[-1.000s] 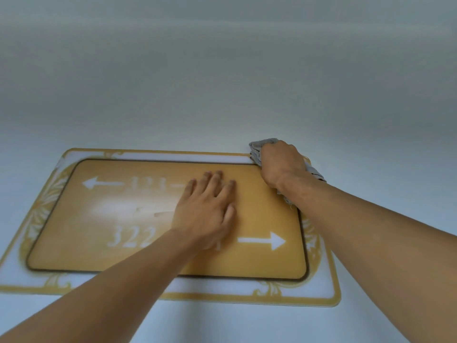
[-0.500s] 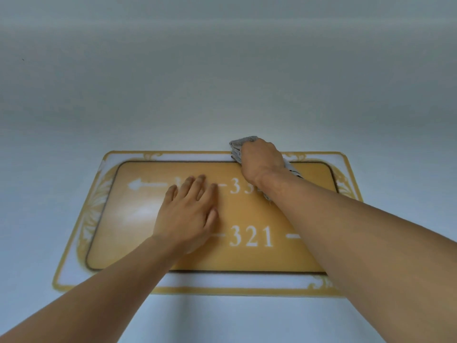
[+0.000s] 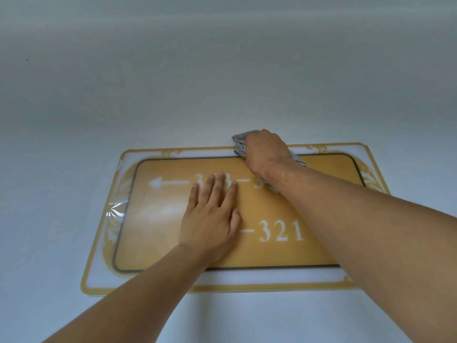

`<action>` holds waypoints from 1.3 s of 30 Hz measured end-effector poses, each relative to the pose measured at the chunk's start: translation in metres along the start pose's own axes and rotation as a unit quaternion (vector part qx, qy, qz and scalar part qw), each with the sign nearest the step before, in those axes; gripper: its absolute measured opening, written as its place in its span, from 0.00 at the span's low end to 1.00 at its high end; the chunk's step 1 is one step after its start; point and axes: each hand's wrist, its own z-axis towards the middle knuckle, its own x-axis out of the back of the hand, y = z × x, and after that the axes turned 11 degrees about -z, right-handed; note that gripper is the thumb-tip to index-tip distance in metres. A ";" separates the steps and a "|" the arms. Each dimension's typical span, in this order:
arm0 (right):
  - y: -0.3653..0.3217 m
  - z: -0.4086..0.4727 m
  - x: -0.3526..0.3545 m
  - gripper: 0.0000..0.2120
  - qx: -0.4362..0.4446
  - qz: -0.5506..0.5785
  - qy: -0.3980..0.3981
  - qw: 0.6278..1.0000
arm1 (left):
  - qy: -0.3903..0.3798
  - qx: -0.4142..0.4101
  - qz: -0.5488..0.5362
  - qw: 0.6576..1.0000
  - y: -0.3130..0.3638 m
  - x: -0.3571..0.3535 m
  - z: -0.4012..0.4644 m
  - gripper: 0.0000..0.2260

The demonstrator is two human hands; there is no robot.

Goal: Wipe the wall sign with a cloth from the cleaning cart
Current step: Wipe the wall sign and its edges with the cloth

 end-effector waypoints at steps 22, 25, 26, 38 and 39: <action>-0.080 0.008 -0.012 0.09 -0.008 0.013 0.095 0.995 | 0.110 -0.045 0.025 0.993 -0.084 0.052 0.023 0.15; -0.092 0.013 -0.011 0.08 -0.020 0.006 0.107 0.994 | 0.123 0.017 0.003 0.992 -0.104 0.058 0.021 0.16; -0.097 0.014 -0.011 0.08 -0.017 0.002 0.103 0.995 | 0.122 0.028 -0.002 0.992 -0.110 0.059 0.018 0.17; -0.178 0.041 -0.006 0.12 0.060 0.015 0.071 0.996 | 0.136 0.032 0.042 0.989 -0.183 0.067 -0.015 0.16; -0.181 0.042 -0.004 0.12 0.063 0.016 0.068 0.996 | 0.134 0.034 0.044 0.989 -0.187 0.069 -0.017 0.16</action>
